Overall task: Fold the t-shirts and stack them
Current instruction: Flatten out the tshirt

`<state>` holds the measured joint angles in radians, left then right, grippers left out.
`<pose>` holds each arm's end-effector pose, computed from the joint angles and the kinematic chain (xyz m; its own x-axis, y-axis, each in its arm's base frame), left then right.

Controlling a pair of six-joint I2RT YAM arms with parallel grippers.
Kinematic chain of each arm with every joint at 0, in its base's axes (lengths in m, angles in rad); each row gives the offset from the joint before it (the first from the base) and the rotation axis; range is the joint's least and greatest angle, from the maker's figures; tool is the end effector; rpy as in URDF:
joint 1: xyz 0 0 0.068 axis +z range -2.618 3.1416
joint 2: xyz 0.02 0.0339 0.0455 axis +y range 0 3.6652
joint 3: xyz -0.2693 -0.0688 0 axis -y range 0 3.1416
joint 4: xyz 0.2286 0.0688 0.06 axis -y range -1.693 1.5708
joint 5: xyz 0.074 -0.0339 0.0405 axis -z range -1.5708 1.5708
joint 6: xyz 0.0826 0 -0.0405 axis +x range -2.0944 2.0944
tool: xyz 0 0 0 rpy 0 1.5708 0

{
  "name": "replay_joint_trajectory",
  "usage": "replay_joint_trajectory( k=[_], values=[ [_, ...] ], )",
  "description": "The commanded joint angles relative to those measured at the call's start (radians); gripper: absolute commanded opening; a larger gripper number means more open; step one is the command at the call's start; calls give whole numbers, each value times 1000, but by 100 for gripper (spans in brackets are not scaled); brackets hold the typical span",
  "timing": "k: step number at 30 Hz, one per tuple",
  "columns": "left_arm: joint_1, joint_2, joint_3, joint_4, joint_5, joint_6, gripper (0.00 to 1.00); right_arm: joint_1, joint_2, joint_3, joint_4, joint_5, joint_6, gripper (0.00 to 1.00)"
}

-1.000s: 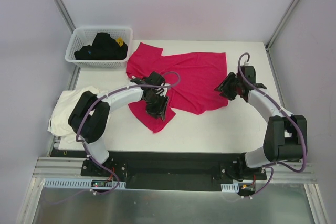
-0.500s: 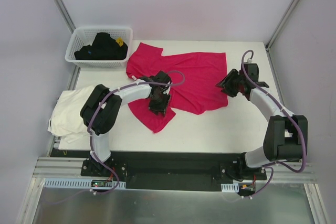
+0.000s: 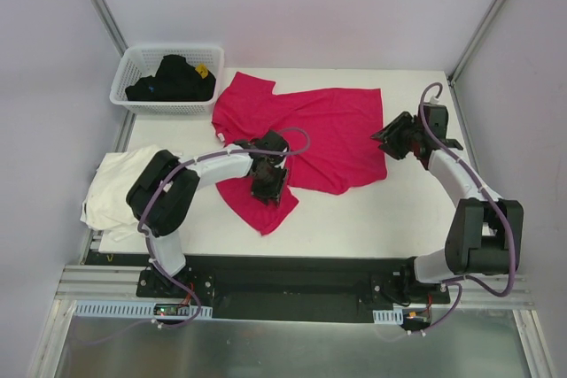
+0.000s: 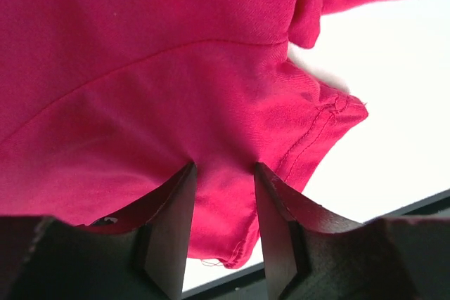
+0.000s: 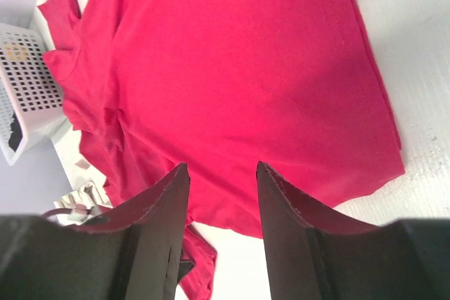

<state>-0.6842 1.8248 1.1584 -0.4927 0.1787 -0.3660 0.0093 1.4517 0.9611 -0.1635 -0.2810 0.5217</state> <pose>0.2748 -0.2431 0.1377 -0.9055 0.2841 -0.3154 0.3781 0.8774 -0.2953 0.3394 0.0261 0.2328 -0.6416 0.4729 -0.6039 0.1047 0.8340 0.5418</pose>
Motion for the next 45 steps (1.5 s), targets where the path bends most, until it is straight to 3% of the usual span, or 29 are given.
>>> replay_joint_trajectory(
  k=[1,15,29,35,45],
  values=[
    [-44,-18,-110,-63,28,-80,38,-8,-80,25,39,-32,26,46],
    [-124,-97,-224,-52,-10,-180,37,-6,-163,-90,25,-32,-6,48],
    [-143,-222,-247,-81,-4,-166,38,-28,-309,-281,-83,52,-84,51],
    [-143,-249,-258,-93,-24,-146,38,-38,-358,-344,-84,69,-81,38],
    [-143,-309,-224,-158,-47,-114,38,-38,-364,-374,-74,85,-91,40]
  ],
)
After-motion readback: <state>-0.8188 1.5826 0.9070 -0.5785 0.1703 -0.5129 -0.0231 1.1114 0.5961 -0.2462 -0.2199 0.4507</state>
